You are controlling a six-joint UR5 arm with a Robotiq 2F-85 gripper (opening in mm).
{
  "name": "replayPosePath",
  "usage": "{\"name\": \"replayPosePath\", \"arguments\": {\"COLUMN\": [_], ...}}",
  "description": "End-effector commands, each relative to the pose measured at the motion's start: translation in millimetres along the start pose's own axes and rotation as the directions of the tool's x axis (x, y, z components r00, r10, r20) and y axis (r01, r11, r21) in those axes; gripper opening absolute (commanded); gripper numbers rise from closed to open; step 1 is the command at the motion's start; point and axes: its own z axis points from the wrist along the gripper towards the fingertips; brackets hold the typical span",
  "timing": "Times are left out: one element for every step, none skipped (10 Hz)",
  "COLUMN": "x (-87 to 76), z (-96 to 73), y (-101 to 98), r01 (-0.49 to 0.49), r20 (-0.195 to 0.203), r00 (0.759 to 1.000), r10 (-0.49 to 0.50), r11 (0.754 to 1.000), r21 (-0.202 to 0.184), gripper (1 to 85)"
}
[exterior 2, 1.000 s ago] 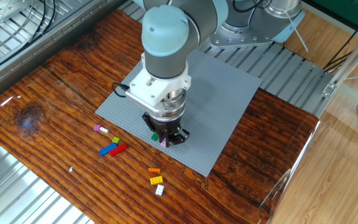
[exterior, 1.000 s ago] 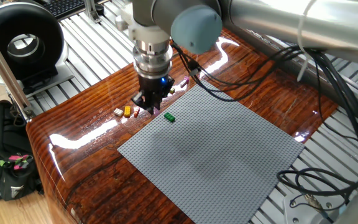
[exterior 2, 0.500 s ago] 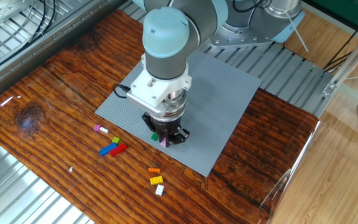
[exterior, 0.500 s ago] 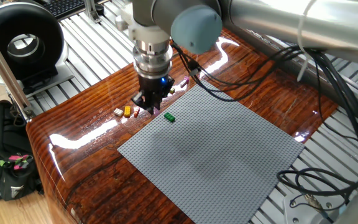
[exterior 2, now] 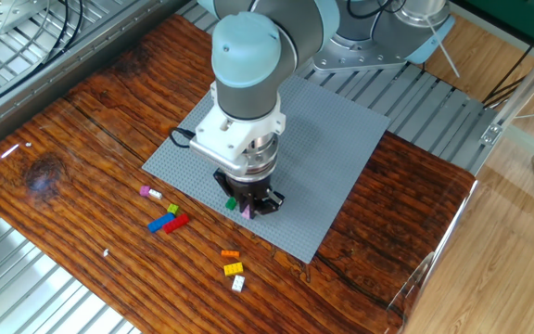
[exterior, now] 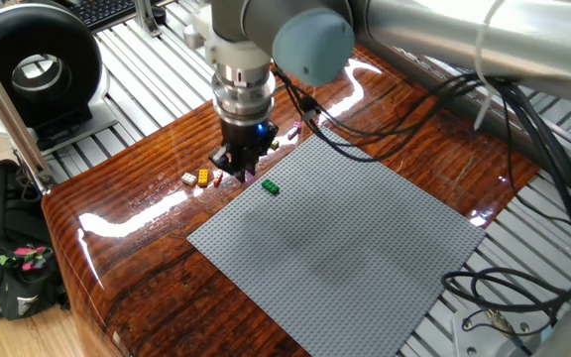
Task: Build with small Lego blocks
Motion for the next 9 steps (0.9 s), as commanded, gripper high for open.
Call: {"name": "replayPosePath", "arguments": {"x": [-2.3, -1.6, -0.9, 1.4, 2.6, 3.4, 3.8, 3.8, 3.7], "z": [1.6, 1.9, 2.8, 3.0, 3.6, 4.6, 5.0, 5.1, 5.2], "y": [1.0, -0.3, -0.7, -0.1, -0.3, 0.3, 1.5, 1.5, 1.5], "r01": [-0.011, -0.009, -0.01, -0.014, -0.015, -0.019, -0.021, -0.021, -0.021], "r20": [0.001, -0.001, -0.004, -0.013, -0.017, -0.02, -0.021, -0.021, -0.021], "r00": [1.0, 1.0, 1.0, 1.0, 1.0, 1.0, 1.0, 1.0, 1.0], "r10": [0.011, 0.009, 0.01, 0.014, 0.015, 0.018, 0.02, 0.02, 0.02], "r11": [1.0, 1.0, 1.0, 1.0, 1.0, 1.0, 1.0, 1.0, 1.0], "r21": [-0.009, -0.006, -0.007, -0.009, -0.009, -0.014, -0.02, -0.02, -0.02], "gripper": [2.0, 2.0, 2.0, 2.0, 2.0, 2.0, 2.0, 2.0, 2.0]}}
